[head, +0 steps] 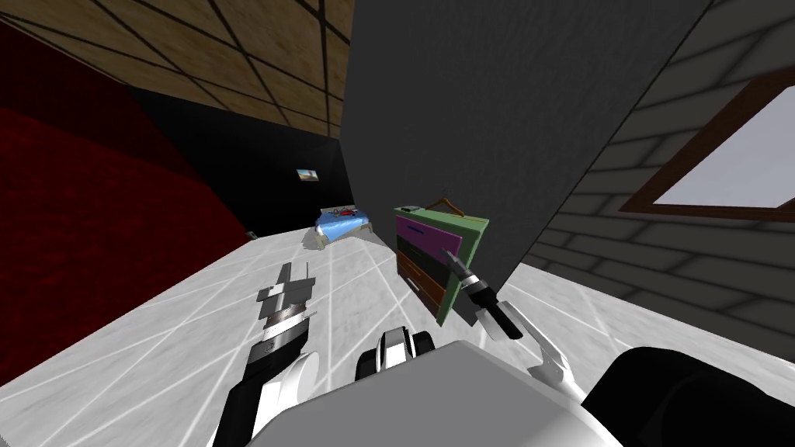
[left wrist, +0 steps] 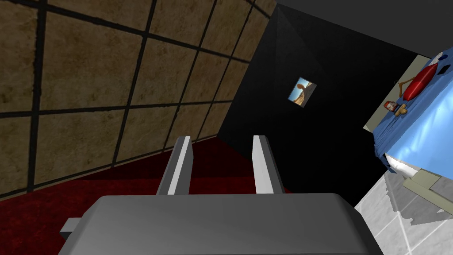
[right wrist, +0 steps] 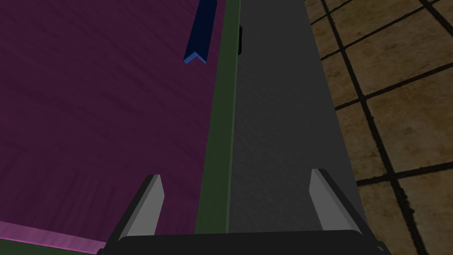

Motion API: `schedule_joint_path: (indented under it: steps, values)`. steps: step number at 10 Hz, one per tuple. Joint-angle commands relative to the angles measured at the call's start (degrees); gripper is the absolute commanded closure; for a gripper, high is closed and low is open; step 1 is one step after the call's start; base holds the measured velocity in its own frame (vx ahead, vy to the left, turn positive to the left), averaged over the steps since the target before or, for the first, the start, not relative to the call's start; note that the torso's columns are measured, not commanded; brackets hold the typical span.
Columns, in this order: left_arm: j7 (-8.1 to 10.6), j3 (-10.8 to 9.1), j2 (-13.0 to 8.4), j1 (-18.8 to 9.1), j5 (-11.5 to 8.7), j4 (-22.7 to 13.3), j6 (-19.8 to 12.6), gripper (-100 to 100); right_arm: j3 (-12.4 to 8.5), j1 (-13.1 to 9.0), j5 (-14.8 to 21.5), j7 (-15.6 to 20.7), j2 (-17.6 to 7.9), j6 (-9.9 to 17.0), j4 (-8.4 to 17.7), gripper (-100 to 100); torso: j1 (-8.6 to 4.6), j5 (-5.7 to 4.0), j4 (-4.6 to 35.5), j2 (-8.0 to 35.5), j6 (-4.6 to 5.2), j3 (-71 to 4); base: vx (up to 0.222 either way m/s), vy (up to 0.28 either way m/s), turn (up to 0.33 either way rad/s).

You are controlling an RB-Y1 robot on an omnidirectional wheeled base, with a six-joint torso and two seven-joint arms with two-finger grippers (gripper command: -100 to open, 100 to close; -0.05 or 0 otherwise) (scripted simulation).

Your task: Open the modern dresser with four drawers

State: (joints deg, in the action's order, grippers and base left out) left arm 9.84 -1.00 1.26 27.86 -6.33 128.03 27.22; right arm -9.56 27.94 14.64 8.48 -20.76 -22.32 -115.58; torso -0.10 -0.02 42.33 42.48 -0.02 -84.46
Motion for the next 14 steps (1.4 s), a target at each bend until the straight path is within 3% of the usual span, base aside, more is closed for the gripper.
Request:
schedule_joint_path:
  steps: [1, 2, 3, 5, 6, 9, 10, 12, 13, 14]
  values:
    - [0.00, 0.00, 0.00, 0.00, 0.00, 0.00, 0.00, 0, -1.90, 0.10, 3.94, 2.87, -3.57, 2.28, 4.06, -100, -0.05, -0.02, 0.02, 0.02, 0.04, 0.03, 0.172, 0.198, -0.122]
    - [0.00, 0.00, 0.00, 0.00, 0.00, 0.00, 0.00, 0, -2.63, 0.07, 5.60, 4.32, -5.15, 3.58, 5.87, -100, 0.06, 0.00, -0.03, -0.15, 0.03, -0.06, 0.222, 0.216, -0.140]
    - [0.00, 0.00, 0.00, 0.01, 0.00, 0.00, 0.00, 0, -2.63, 0.07, 6.22, 4.32, -5.15, 3.58, 5.87, -100, 0.16, 0.04, -0.09, -0.37, 0.02, -0.20, 0.171, 0.171, -0.036]
    - [0.00, 0.00, 0.00, 0.00, 0.00, 0.00, 0.00, 0, -4.09, -0.02, 9.90, 7.29, -8.40, 6.26, 9.70, -100, 0.07, 0.01, -0.03, -0.11, 0.03, -0.06, 0.164, 0.204, -0.096]
    - [0.00, 0.00, 0.00, 0.01, 0.00, 0.00, 0.00, 0, -4.09, -0.02, 10.38, 7.29, -8.40, 6.26, 9.70, -100, 0.19, 0.05, -0.05, -0.23, 0.03, -0.12, 0.158, 0.192, -0.045]
    - [0.00, 0.00, 0.00, 0.01, 0.00, 0.00, 0.00, 0, -6.30, -0.25, 15.98, 11.78, -13.36, 10.44, 15.36, -100, 0.20, 0.05, -0.07, -0.29, 0.03, -0.17, 0.194, 0.241, -0.104]
    - [0.00, 0.00, 0.00, 0.01, 0.00, 0.00, 0.00, 0, -6.30, -0.25, 16.67, 11.78, -13.36, 10.44, 15.93, -100, 0.27, 0.08, -0.08, -0.29, 0.02, -0.17, 0.149, 0.192, -0.056]
    - [0.00, -0.01, -0.01, 0.00, 0.00, 0.00, 0.00, 0, -7.75, -0.46, 20.30, 14.74, -16.68, 13.26, 19.61, -100, -0.15, -0.06, 0.00, -0.04, 0.03, 0.00, 0.149, 0.196, -0.091]
    - [0.00, 0.00, 0.00, 0.00, 0.00, 0.00, 0.00, 0, -7.75, -0.46, 20.82, 14.74, -16.68, 13.26, 20.31, -100, 0.13, 0.02, -0.04, -0.20, 0.02, -0.10, 0.116, 0.204, -0.050]
    - [0.00, 0.00, -0.01, -0.01, 0.00, 0.00, 0.00, 0, -8.45, -0.58, 22.86, 16.20, -18.35, 14.65, 22.52, -100, 0.12, 0.04, -0.03, -0.11, 0.00, -0.07, 0.118, 0.192, -0.083]
